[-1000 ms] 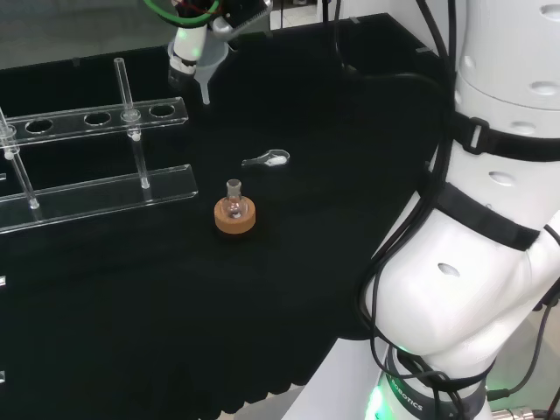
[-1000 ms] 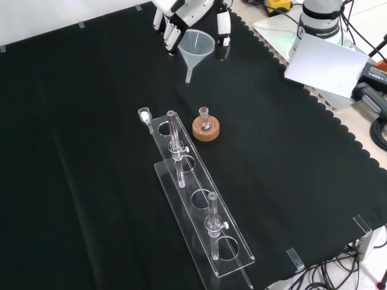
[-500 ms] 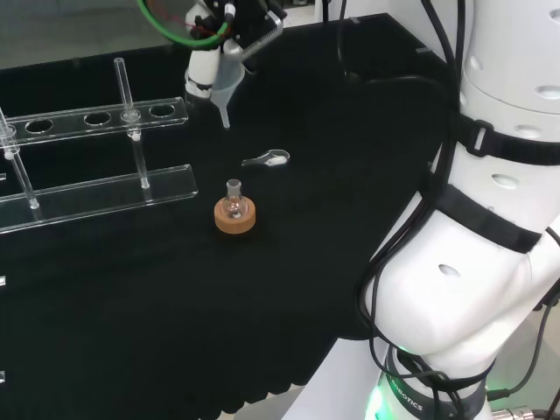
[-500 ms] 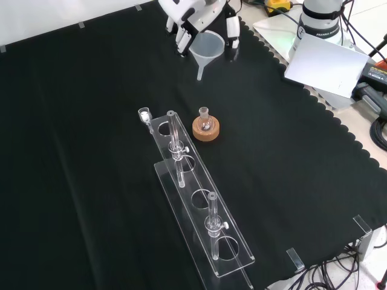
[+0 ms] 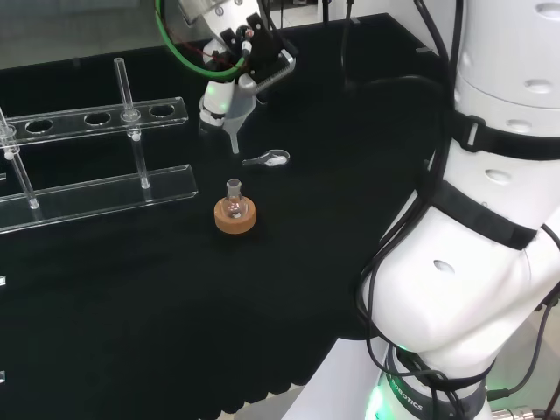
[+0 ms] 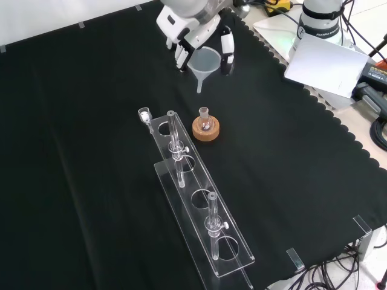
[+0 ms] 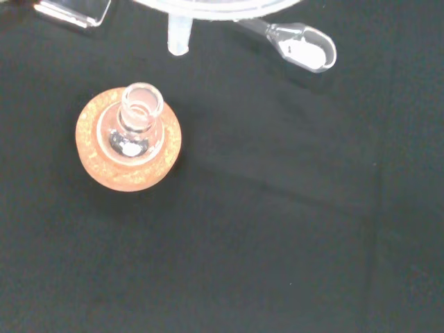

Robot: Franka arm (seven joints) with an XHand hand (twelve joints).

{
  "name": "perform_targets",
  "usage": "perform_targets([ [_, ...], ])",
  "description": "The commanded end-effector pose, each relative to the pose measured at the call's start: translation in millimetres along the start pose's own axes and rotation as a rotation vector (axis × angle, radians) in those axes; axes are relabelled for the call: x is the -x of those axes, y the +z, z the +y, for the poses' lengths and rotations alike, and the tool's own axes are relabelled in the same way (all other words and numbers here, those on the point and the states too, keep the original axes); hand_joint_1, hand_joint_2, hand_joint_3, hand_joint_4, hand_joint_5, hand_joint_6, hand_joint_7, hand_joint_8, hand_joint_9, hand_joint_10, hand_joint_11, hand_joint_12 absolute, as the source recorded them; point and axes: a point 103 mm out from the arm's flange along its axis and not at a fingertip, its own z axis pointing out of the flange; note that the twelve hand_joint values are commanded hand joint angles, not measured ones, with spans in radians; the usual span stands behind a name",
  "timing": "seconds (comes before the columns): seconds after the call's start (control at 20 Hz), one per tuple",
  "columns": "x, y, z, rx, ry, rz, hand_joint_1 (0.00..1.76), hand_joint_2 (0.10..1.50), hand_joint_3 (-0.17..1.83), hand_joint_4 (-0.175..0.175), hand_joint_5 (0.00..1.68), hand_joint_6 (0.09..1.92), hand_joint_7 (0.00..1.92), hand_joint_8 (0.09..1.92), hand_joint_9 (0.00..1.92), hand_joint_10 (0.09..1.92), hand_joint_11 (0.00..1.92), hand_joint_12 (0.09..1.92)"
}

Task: Place the funnel on the round-bottom flask.

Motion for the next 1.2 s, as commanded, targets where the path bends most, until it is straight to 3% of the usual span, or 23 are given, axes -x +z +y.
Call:
perform_targets([
  [0.05, -4, 14, 14, -0.025, -0.013, 0.009, 0.72, 0.68, 0.54, -0.073, 0.69, 0.94, 0.94, 0.9, 1.29, 0.65, 0.76, 1.17],
  [1.2, -6, 34, 25, -0.05, -0.044, 0.031, 0.72, 0.69, 0.54, -0.077, 0.7, 0.94, 0.95, 0.9, 1.31, 0.63, 0.79, 1.14],
])
